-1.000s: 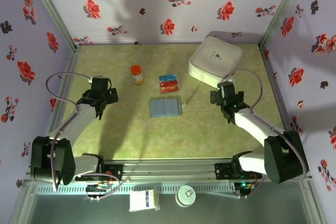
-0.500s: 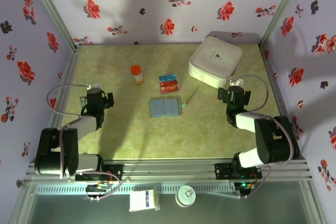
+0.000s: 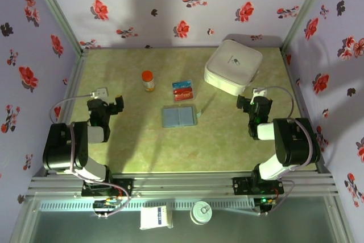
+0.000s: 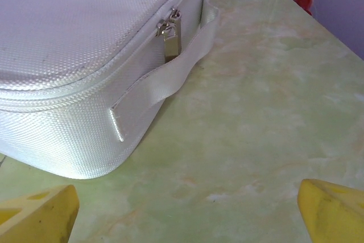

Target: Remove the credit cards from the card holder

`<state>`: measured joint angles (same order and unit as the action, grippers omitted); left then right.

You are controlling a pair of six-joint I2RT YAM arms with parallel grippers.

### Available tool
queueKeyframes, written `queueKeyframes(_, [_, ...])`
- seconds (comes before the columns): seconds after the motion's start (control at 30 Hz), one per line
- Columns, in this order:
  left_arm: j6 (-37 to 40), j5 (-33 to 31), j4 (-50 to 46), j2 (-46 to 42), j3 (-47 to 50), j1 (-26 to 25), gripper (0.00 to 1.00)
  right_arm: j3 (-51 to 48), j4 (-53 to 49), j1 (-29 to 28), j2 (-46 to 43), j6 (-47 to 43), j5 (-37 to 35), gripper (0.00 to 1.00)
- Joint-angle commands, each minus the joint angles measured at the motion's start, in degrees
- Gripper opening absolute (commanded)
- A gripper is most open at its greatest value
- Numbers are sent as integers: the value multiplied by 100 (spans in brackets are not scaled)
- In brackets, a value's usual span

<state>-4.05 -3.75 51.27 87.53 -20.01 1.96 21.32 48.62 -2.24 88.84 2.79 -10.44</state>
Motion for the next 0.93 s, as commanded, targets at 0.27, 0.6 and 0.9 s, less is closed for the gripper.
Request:
queueKeyframes(0.27, [186,149,-137,94,-292,-55,100,118,123,70,20,171,36,99])
queueKeyframes(0.6, [395,-90,-133,90,-302,-192,100,110,142,68,29,160,40,99])
queueKeyframes(0.9, [412,-91,-92,84,-275,-196,100,110,134,75,16,154,48,99])
